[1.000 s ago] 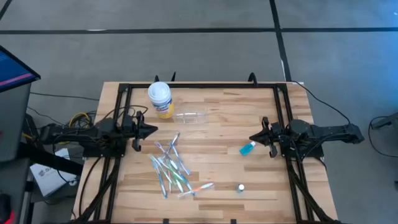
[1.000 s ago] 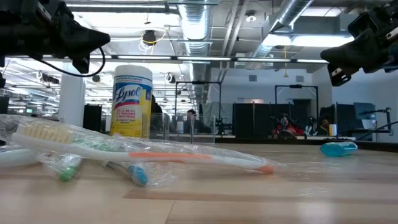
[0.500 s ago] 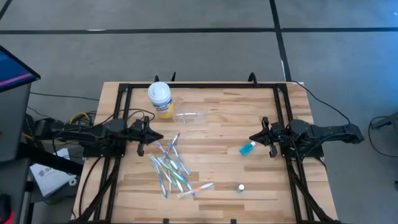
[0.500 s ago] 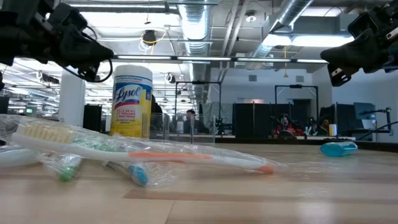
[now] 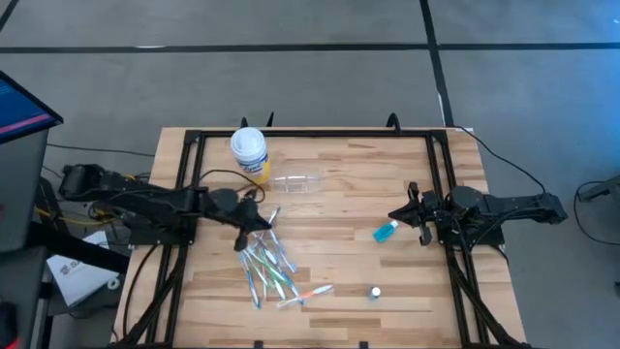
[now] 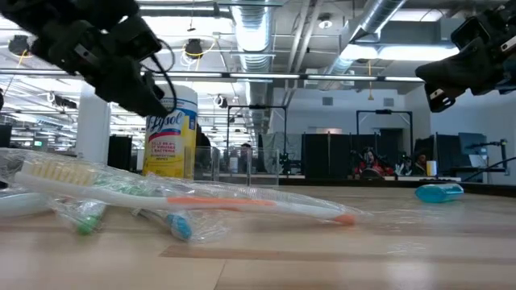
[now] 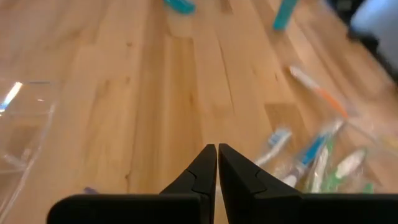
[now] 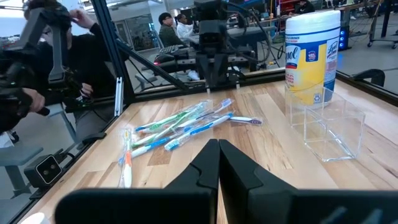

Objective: Pick & Place toothbrushing station
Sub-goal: Put the blue toothbrush into the transparent organizer

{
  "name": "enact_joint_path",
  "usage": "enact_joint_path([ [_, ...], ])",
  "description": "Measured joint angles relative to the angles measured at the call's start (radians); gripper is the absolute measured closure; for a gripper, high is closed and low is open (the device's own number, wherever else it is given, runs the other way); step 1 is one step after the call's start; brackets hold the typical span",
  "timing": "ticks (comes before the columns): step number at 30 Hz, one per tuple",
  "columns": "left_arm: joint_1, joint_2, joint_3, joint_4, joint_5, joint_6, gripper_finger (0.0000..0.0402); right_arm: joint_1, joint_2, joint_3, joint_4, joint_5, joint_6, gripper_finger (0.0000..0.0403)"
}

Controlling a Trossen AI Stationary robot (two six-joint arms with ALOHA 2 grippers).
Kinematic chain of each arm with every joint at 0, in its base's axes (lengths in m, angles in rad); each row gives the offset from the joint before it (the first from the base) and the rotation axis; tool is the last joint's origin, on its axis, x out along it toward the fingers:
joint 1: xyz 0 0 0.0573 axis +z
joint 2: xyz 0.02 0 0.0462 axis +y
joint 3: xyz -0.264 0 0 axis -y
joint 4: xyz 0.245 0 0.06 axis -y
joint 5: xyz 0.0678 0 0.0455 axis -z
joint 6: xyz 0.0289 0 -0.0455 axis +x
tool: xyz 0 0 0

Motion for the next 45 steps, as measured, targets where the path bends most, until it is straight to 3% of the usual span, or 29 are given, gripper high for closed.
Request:
enact_joint_path([
  [11,-0.123,0.256,0.332,-0.376,-0.127,0.172,0.039,0.0,0.0,0.0,0.0,0.0,-0.001,0.0403],
  [18,-0.141,0.406,0.454,-0.486,-0.14,0.26,0.0388,0.0,0.0,0.0,0.0,0.0,-0.001,0.0403],
  [24,-0.141,0.472,0.482,-0.517,-0.149,0.324,0.035,0.0,0.0,0.0,-0.003,0.0,-0.001,0.0403],
  [35,-0.14,0.481,0.482,-0.521,-0.182,0.352,0.025,0.0,0.0,0.0,-0.006,0.0,-0.001,0.0403],
  [45,-0.138,0.506,0.453,-0.527,-0.204,0.358,0.0231,0.0,0.001,0.0,-0.006,0.0,-0.001,0.0403],
])
